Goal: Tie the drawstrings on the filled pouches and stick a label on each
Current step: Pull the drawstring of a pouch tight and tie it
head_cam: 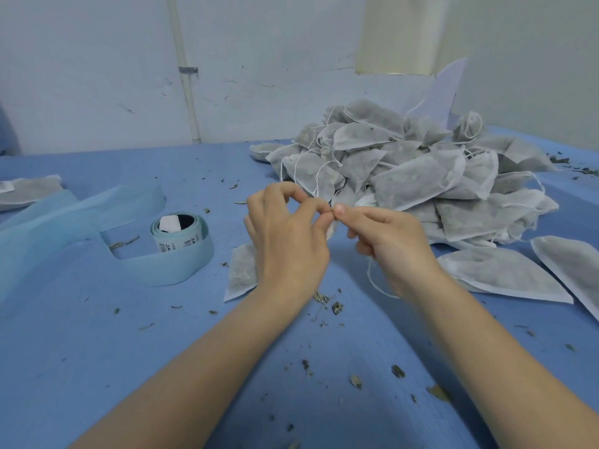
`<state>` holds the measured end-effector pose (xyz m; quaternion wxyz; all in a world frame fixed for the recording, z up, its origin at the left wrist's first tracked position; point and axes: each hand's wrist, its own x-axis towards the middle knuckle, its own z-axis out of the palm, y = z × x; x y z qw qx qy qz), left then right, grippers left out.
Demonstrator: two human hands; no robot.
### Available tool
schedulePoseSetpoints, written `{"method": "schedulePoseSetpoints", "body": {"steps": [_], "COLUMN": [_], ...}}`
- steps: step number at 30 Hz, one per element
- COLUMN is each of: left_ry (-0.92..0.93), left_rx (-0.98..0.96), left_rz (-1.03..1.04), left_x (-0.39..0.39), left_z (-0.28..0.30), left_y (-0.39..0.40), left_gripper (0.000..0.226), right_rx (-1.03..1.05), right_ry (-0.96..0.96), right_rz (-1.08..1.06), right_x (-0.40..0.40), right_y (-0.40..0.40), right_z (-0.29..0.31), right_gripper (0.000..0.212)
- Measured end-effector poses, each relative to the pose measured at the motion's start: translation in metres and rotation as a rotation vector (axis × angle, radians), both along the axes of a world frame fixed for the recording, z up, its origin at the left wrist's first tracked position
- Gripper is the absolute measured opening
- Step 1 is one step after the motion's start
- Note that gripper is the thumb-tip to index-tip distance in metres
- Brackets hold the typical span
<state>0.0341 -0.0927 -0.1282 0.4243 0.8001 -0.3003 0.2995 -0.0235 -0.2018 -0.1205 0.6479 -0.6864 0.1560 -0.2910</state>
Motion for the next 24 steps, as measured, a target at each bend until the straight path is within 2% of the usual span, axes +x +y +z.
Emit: {"method": "schedulePoseSetpoints", "body": {"steps": [4,8,13,18,21,24], "left_ry": [0.309,0.444,0.473,0.414,0.429,0.418], "left_rx": [-0.025,-0.028,0.015,-0.007,-0.045,-0.080], "left_rz": [-0.078,-0.131,-0.127,0.005,0.038,-0.030], "left_x": [0.001,0.000,0.000,0.007,0.017,0.018], "left_z": [0.003,0.009,0.015,0.026,0.030,0.028], "left_y": [-0.004,-0.005,-0.004,-0.004,0.001,0.002], "left_gripper": [0.009,0.007,0.009,0.019,0.015,0.009], "right_rx": [-0.063,0.021,-0.059,-0.134,-0.146,-0.140], "right_ry": [-0.004,-0.110,-0.106,-0.106,-0.129,-0.136], "right_rz": [0.012,0.073,-0.032,-0.097,-0.114,-0.122], "right_x": [0.004,0.011,0.011,0.010,0.009,0.009], "right_y": [0.006,0.016,0.015,0.013,0.010,0.009], "right_z": [-0.005,-0.008,-0.007,-0.003,-0.002,0.000], "right_gripper": [0.019,0.015,0.016,0.010,0.009,0.010]}}
